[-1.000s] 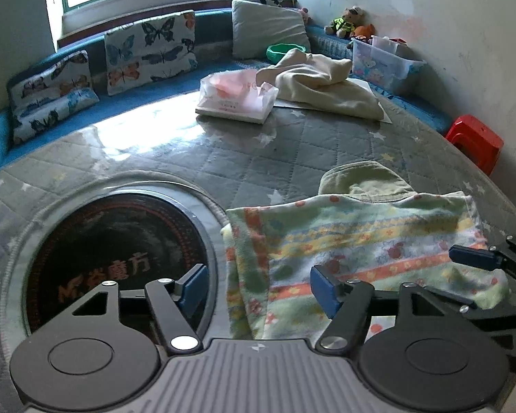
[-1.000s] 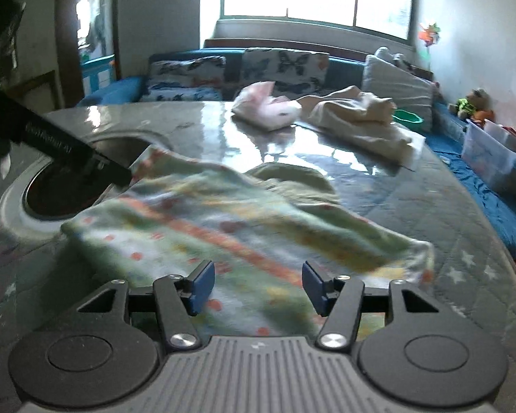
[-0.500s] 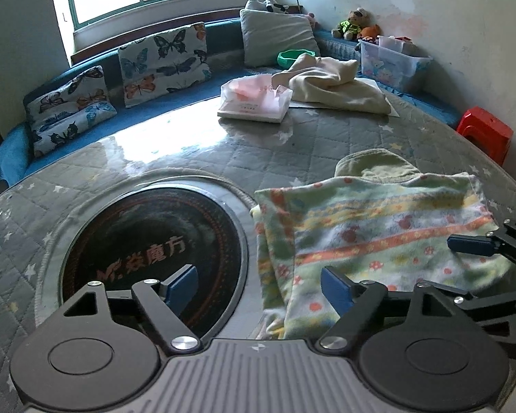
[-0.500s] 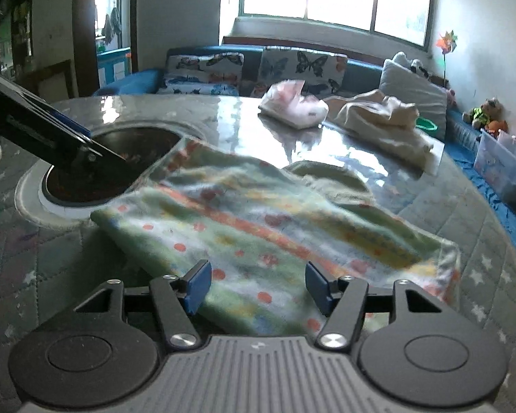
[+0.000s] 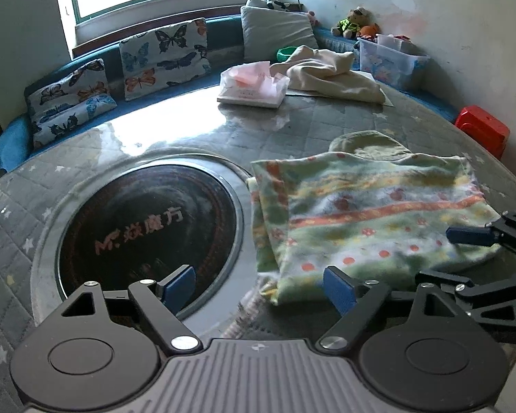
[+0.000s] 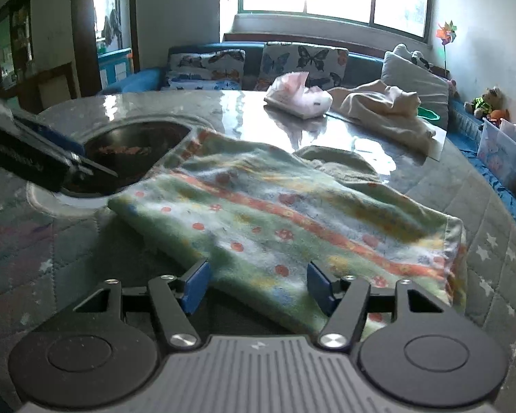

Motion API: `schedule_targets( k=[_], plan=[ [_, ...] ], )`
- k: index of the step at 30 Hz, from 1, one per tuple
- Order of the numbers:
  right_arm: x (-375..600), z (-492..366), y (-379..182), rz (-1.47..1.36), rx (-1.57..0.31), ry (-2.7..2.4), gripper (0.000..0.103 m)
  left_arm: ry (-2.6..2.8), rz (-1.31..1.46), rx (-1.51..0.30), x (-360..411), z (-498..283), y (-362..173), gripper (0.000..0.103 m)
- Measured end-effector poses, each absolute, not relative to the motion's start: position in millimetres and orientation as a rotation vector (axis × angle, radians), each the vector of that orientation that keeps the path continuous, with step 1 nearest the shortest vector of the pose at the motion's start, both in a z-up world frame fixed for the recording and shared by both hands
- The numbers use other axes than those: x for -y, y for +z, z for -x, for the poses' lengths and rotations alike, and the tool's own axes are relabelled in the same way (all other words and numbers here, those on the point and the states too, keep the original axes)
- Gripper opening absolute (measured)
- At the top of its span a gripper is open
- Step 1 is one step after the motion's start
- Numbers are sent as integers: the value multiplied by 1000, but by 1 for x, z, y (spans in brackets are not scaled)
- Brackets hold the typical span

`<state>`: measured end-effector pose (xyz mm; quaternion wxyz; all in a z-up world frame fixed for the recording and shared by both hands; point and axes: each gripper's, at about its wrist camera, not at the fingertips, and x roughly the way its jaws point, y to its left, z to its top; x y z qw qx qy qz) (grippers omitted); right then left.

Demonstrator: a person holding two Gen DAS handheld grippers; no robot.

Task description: Fold clothes

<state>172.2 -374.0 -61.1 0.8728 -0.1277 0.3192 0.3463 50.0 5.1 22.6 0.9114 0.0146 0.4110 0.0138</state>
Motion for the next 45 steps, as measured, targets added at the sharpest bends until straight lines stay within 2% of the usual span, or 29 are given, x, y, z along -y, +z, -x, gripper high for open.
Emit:
schedule_targets(
  k=[6, 13, 20, 26, 28, 35, 38, 45],
  plan=[
    [384, -167, -68, 263, -704, 699, 71, 3, -11, -846, 6, -48, 18, 85],
    [403, -164, -56, 219, -664, 674, 79, -41, 14, -811, 20, -57, 19, 84],
    [420, -177, -70, 180, -723, 616, 80, -55, 45, -843, 19, -74, 2, 71],
    [421, -180, -60, 165, -711, 634, 85, -44, 84, -866, 7, -80, -2, 70],
    [420, -184, -56, 156, -702, 637, 90, -42, 89, -857, 5, -84, 2, 70],
    [403, -199, -59, 154, -708, 652, 91, -33, 133, -847, -2, -110, 7, 67],
    [398, -202, -62, 159, -714, 661, 95, -42, 144, -840, -4, -122, 8, 62],
    [394, -205, -68, 160, -732, 664, 101, -15, 137, -860, -7, -149, 1, 61]
  ],
)
